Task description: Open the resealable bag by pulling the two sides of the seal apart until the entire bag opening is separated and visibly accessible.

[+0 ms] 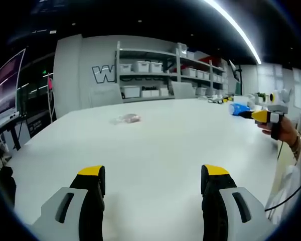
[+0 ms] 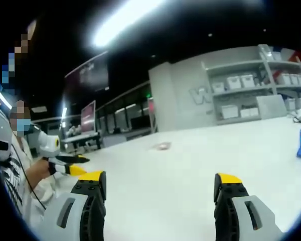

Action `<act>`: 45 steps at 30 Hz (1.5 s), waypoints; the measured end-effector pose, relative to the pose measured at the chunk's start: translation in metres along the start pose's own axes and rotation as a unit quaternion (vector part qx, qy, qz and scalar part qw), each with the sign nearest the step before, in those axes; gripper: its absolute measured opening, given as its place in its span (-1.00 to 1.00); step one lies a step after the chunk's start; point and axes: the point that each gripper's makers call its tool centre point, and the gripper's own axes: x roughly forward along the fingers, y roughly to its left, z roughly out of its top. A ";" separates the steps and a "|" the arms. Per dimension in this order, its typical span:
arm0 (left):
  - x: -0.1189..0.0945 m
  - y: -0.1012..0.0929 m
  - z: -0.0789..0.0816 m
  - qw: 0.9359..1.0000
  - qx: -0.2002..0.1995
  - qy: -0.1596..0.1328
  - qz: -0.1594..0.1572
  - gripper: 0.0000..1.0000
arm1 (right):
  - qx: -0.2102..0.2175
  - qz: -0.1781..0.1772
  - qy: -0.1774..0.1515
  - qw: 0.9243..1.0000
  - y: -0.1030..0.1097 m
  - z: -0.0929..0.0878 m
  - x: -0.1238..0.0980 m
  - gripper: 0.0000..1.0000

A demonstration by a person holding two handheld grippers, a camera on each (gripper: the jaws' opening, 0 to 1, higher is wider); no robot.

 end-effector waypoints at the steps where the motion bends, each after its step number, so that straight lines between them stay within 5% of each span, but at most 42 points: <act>1: 0.000 0.000 0.000 1.000 0.000 0.000 0.000 0.54 | 0.000 0.000 0.001 1.000 0.000 0.000 0.000 0.79; 45: -0.002 0.001 0.001 1.000 0.001 -0.006 0.000 0.53 | -0.024 0.009 0.008 1.000 0.004 0.005 0.020 0.74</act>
